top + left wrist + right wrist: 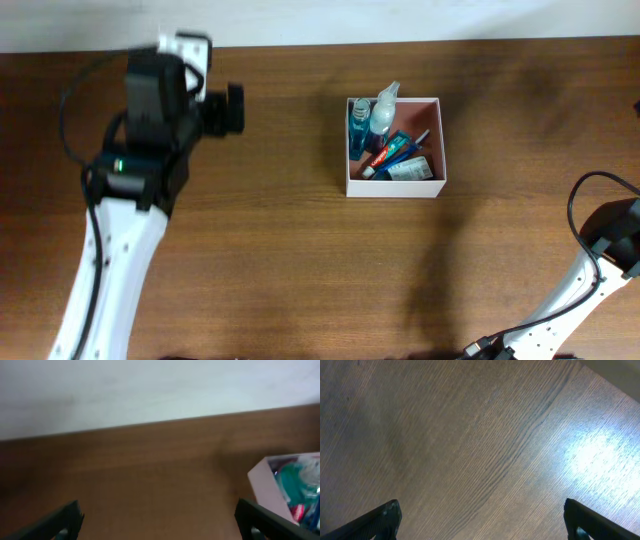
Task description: Pack container
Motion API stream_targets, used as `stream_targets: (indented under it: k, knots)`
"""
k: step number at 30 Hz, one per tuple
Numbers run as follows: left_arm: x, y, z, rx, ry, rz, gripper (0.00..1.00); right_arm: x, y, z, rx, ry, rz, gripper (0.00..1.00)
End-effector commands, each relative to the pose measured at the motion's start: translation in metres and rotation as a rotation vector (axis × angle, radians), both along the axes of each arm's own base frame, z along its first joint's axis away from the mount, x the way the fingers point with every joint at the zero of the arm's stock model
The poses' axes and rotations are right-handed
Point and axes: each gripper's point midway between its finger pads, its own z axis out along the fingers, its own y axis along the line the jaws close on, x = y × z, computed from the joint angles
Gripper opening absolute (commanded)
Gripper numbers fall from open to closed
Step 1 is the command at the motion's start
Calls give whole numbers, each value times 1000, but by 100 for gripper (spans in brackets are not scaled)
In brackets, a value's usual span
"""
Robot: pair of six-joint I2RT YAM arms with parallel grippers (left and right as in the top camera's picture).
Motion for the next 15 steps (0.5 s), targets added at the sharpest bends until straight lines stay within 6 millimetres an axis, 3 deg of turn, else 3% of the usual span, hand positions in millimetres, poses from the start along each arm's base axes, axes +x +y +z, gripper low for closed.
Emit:
stream_targets:
  k: [1,9,15]
  knots:
    - [-29,6,-2,-3,-41,-8,99,0,-1,6,-18,-5,-10,99]
    - [-83,18,-16,-124,-227,48,99,0,-1,6,-18,-5,-10,99]
    - [-121,38,-47,-331,-377,158,99,0,-1,6,-18,-5,-10,99]
